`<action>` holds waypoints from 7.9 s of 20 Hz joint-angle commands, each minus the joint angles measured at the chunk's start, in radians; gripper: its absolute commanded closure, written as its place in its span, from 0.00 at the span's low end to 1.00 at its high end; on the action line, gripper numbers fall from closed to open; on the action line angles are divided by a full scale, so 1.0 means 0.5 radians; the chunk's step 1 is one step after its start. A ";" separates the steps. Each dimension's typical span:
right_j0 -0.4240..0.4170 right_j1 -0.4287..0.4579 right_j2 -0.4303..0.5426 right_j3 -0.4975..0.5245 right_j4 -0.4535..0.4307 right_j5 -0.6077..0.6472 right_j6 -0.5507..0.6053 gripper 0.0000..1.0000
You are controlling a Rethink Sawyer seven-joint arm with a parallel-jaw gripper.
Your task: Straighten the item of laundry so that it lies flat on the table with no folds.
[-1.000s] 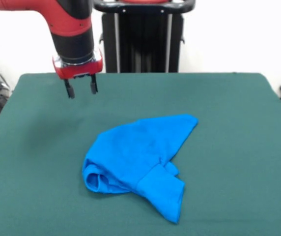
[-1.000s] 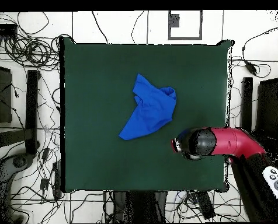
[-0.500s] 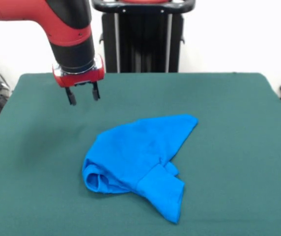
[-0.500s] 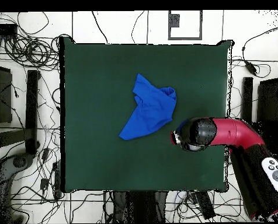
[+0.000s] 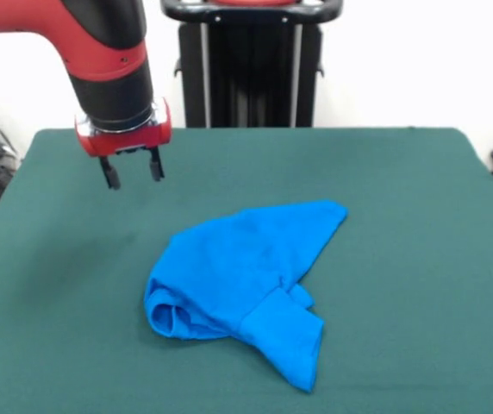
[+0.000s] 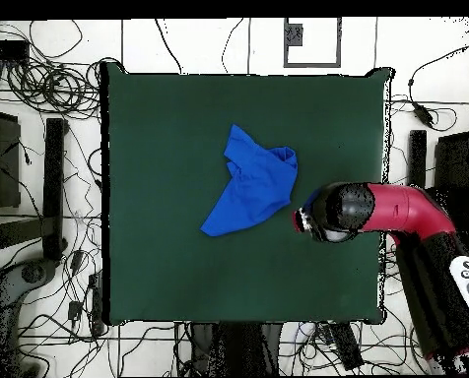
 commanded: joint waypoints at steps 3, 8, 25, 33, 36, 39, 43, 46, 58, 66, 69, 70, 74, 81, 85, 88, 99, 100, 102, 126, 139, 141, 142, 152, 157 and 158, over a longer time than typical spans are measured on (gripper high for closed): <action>0.179 0.135 0.184 -0.198 0.017 0.213 -0.432 0.00; 0.227 0.197 0.182 -0.305 0.024 0.245 -0.431 0.00; 0.329 0.358 0.212 -0.615 0.027 0.436 -0.614 0.00; 0.347 0.412 0.253 -0.791 0.012 0.539 -0.725 0.00; 0.335 0.421 0.267 -0.817 0.012 0.560 -0.763 0.00; 0.353 0.441 0.262 -0.860 0.009 0.611 -0.756 0.00; 0.356 0.482 0.271 -0.891 0.031 0.671 -0.740 0.00; 0.343 0.501 0.268 -0.871 0.047 0.688 -0.729 0.00; 0.361 0.562 0.235 -0.724 -0.008 0.390 -0.591 0.00; 0.435 0.645 0.235 -0.890 -0.008 0.486 -0.581 0.00; 0.471 0.664 0.238 -0.976 0.002 0.548 -0.586 0.00; 0.488 0.675 0.241 -1.027 0.002 0.576 -0.592 0.00; 0.563 0.684 0.249 -1.224 0.011 0.784 -0.662 0.00; 0.578 0.604 0.267 -1.291 0.064 0.960 -0.737 0.00; 0.539 0.559 0.263 -1.192 0.101 0.907 -0.691 0.00; 0.516 0.560 0.267 -1.160 0.131 0.921 -0.700 0.00; 0.523 0.539 0.236 -1.106 0.141 0.815 -0.623 1.00; 0.535 0.557 0.241 -1.153 0.139 0.849 -0.637 1.00; 0.547 0.568 0.241 -1.184 0.137 0.863 -0.628 1.00; 0.605 0.683 0.213 -1.353 0.155 0.968 -0.586 0.00; 0.635 0.715 0.213 -1.461 0.168 1.064 -0.638 0.00; 0.620 0.712 0.208 -1.404 0.188 1.022 -0.619 0.00; 0.618 0.725 0.206 -1.387 0.190 0.988 -0.609 0.00; 0.586 0.775 0.213 -1.351 0.185 0.859 -0.650 0.00; 0.586 0.815 0.235 -1.413 0.190 0.858 -0.666 0.00; 0.593 0.827 0.239 -1.445 0.184 0.879 -0.679 0.00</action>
